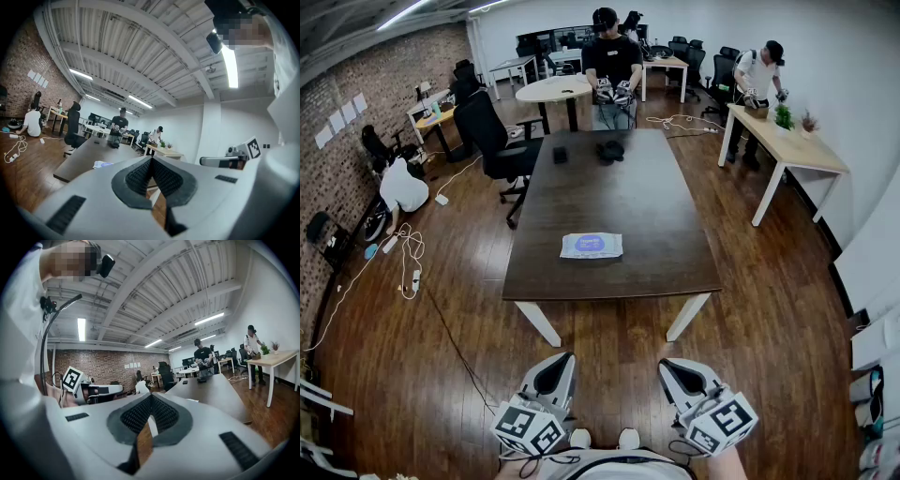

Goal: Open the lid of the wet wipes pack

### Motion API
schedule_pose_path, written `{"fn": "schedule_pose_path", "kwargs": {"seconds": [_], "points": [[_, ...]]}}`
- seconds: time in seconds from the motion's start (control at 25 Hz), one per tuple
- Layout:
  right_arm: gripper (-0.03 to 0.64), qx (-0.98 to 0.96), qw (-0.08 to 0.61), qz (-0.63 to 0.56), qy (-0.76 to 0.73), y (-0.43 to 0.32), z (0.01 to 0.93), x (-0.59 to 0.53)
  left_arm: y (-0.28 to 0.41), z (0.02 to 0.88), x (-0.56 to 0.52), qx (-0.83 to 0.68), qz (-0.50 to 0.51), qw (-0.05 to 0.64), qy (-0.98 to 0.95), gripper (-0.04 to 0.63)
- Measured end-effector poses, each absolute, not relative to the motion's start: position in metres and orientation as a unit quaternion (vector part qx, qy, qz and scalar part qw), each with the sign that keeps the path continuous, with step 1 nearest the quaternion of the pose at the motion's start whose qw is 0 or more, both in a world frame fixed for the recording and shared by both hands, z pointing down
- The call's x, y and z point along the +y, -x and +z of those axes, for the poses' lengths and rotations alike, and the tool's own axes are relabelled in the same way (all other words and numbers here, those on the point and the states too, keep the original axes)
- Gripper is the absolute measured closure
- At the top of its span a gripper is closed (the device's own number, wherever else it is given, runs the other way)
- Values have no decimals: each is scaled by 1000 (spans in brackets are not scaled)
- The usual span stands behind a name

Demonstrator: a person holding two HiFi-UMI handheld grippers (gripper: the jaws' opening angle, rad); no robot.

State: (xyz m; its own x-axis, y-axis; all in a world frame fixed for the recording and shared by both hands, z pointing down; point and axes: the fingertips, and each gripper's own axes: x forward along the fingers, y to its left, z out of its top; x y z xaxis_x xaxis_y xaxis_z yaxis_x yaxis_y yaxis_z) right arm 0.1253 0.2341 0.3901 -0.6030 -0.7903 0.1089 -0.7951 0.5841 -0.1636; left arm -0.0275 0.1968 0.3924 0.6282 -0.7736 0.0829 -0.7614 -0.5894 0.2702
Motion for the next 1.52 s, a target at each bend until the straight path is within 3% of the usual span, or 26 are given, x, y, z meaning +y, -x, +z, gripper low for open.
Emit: {"fn": "schedule_pose_path", "kwargs": {"seconds": [0.88,1.52], "points": [[612,-898,6,115,-425,-164,412,213,-20,410,179,-439,-5,144,-887,594],[612,-886,34,98,-452,-98,397,5,40,414,-53,-391,-18,162,-906,594]]}}
